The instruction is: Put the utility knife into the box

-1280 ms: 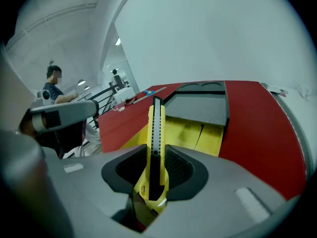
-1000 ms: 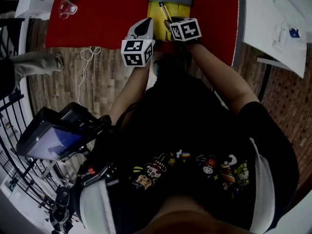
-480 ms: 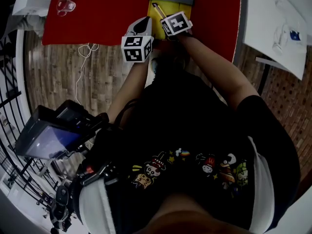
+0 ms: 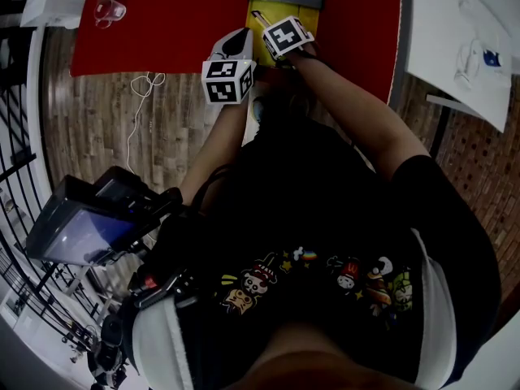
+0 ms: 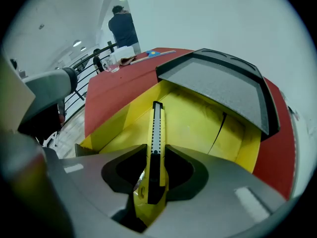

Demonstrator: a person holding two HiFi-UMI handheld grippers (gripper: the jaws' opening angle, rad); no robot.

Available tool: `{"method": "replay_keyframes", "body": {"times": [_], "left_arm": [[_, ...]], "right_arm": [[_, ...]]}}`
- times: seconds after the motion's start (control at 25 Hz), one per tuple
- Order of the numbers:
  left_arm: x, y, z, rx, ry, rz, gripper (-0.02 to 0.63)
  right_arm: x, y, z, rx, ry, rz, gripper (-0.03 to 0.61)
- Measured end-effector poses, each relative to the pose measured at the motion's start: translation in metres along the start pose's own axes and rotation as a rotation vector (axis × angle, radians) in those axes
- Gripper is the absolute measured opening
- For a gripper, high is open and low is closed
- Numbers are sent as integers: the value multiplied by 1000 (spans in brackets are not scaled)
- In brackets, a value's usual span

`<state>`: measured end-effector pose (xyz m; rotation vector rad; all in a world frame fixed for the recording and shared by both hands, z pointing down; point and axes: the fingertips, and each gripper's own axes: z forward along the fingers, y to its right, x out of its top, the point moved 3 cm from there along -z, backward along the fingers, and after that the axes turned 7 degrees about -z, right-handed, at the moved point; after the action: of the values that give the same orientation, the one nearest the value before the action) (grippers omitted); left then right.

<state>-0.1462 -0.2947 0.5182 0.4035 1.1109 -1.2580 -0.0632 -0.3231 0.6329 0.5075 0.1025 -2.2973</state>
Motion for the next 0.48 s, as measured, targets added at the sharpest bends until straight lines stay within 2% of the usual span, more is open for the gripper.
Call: {"method": "replay_keyframes", "body": {"times": [0.32,0.48], "left_arm": [[0,0,1,1,-3,1,2],[1,-2,0,5,1,3,2]], "right_arm": [[1,-8,5,28,-4,-14,144],[-2,-2,6,-7,-20,-13,146]]}}
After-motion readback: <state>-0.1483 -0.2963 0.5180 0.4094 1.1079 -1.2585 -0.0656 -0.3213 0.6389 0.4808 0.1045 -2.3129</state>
